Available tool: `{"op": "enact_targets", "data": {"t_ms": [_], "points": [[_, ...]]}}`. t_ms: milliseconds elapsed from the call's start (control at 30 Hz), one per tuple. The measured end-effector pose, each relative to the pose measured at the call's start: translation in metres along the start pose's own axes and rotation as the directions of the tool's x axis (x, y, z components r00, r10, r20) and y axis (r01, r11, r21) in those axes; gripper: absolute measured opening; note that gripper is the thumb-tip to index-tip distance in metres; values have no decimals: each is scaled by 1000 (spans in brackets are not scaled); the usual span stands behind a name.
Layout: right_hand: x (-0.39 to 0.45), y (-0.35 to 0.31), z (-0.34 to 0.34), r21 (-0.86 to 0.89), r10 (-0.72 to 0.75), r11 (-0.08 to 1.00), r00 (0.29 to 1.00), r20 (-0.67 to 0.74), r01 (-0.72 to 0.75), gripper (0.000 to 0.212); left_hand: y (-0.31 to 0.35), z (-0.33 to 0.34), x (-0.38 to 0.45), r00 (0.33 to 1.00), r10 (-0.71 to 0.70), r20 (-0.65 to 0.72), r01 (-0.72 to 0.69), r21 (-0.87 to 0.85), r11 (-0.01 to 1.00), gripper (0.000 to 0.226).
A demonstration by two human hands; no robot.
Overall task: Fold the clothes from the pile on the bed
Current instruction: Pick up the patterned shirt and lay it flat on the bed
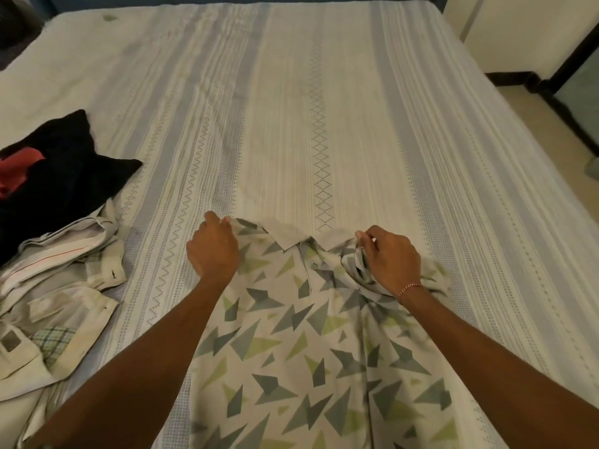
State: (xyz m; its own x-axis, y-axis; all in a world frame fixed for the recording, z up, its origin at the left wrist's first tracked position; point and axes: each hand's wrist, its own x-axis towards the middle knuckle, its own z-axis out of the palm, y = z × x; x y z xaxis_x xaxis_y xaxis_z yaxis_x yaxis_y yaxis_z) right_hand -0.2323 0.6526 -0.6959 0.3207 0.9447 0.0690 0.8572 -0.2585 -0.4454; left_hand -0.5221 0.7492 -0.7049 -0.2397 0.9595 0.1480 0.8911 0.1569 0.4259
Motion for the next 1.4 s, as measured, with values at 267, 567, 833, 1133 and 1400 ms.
{"op": "enact_targets", "data": {"t_ms": [267,567,833,1133,1400], "points": [[-19,11,-12,9,-59,998,951,303,59,45,-15,-22,-22,999,33,-29,-29,126,992,20],[-93,-68,-24,477,-165,824,676,718,-306,70,72,-39,-127,559,117,821,498,-445,745,43],[-122,-51,-21,492,-442,365,318,838,-790,48,30,-39,-135,505,-158,849,809,-401,431,13],[-75,-90,21,396,-120,911,847,517,-113,13,-102,-67,-127,819,-479,316,573,-411,709,33],[-35,-172,88,143,-410,909,778,476,391,65,-199,-106,-124,558,-763,326,828,-281,485,40]]}}
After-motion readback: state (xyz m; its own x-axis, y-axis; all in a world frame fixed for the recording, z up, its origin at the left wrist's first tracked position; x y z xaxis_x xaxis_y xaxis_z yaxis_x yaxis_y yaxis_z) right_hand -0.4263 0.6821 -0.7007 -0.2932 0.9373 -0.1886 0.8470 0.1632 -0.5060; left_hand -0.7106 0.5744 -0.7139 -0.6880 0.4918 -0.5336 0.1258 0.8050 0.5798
